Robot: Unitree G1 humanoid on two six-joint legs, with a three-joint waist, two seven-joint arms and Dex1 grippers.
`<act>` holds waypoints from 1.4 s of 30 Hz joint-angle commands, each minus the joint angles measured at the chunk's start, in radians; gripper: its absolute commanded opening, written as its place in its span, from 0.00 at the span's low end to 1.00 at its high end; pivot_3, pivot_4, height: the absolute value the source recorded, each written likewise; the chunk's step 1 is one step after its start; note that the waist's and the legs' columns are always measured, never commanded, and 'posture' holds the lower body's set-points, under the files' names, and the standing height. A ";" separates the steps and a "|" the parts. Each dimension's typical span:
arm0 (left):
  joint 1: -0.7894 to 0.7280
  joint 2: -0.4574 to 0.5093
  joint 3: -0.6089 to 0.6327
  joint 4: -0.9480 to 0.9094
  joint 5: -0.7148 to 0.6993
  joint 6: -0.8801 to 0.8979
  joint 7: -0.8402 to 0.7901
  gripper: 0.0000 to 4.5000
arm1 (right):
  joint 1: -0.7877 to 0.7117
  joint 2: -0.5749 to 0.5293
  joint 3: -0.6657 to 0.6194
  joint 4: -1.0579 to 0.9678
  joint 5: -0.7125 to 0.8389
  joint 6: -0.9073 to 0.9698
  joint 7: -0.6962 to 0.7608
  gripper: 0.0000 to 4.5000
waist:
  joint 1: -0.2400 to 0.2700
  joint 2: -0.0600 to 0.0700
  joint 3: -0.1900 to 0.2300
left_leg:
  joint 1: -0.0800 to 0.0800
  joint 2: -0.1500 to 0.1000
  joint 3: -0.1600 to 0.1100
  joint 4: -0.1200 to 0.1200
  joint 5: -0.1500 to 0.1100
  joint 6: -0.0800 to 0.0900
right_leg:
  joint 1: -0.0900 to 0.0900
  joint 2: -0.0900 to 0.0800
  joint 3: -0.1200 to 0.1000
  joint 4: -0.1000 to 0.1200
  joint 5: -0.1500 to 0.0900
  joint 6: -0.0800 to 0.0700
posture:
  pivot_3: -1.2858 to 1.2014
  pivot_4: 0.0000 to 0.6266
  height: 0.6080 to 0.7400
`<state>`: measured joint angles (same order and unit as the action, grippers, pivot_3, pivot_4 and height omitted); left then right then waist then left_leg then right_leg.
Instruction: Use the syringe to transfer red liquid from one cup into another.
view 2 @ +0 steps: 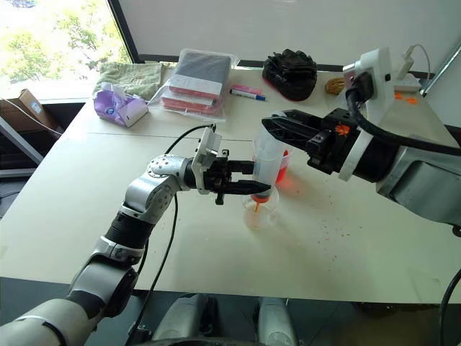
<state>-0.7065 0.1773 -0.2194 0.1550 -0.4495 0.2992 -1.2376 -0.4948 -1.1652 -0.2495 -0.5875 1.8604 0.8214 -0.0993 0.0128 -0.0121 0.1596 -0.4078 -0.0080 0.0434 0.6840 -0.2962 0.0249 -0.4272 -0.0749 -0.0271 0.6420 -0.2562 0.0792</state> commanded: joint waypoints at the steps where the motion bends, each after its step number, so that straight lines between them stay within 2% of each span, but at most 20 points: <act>1: -0.022 -0.013 0.023 -0.017 -0.013 -0.015 0.020 0.32 | 0.016 -0.007 0.031 -0.065 0.068 0.013 0.020 0.14 | 0.000 0.000 0.000 | 0.000 0.000 0.000 0.000 0.000 0.000 | 0.000 0.000 0.000 0.000 0.000 0.000 | 0.52 0.24 1.00; 28: -0.025 -0.015 0.036 -0.018 -0.009 -0.004 0.034 0.32 | 0.064 -0.015 0.073 -0.078 0.032 0.027 0.047 0.14 | 0.000 0.000 0.000 | 0.000 0.000 0.000 0.000 0.000 0.000 | 0.000 0.000 0.000 -0.001 0.000 0.000 | 0.52 0.24 1.00; 37: -0.022 -0.018 0.034 -0.020 -0.005 -0.006 0.036 0.32 | 0.063 -0.024 0.040 -0.085 -0.006 0.020 0.083 0.14 | 0.000 0.000 0.000 | 0.000 0.000 0.000 0.000 0.000 0.000 | 0.000 0.000 0.000 -0.002 0.000 0.000 | 0.52 0.24 1.00; 38: -0.022 -0.018 0.034 -0.020 -0.004 -0.007 0.036 0.32 | 0.064 -0.026 0.038 -0.085 -0.012 0.020 0.083 0.37 | 0.000 0.000 0.000 | 0.000 0.000 0.000 0.000 0.000 0.000 | 0.000 0.000 0.000 -0.002 0.000 0.000 | 0.52 0.24 1.00; 39: -0.021 -0.019 0.034 -0.020 -0.004 -0.007 0.037 0.32 | 0.065 -0.029 0.037 -0.084 -0.018 0.021 0.084 0.44 | 0.000 0.000 0.000 | 0.000 0.000 0.000 0.000 0.000 0.000 | 0.000 0.000 0.000 -0.002 0.000 0.000 | 0.52 0.24 1.00; 42: -0.019 -0.019 0.034 -0.022 -0.003 -0.007 0.039 0.32 | 0.067 -0.045 0.036 -0.079 -0.040 0.032 0.083 0.79 | 0.000 0.000 0.000 | 0.000 0.000 0.000 0.000 0.000 0.001 | 0.000 0.000 0.000 -0.002 0.000 0.000 | 0.52 0.24 1.00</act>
<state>-0.7059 0.1744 -0.2183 0.1605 -0.4231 0.3166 -1.2137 -0.4353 -1.1960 -0.2323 -0.6317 1.8119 0.8252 -0.0345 0.0130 -0.0121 0.1596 -0.4083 -0.0080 0.0433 0.6838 -0.2965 0.0255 -0.4268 -0.0751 -0.0273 0.6397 -0.2561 0.0793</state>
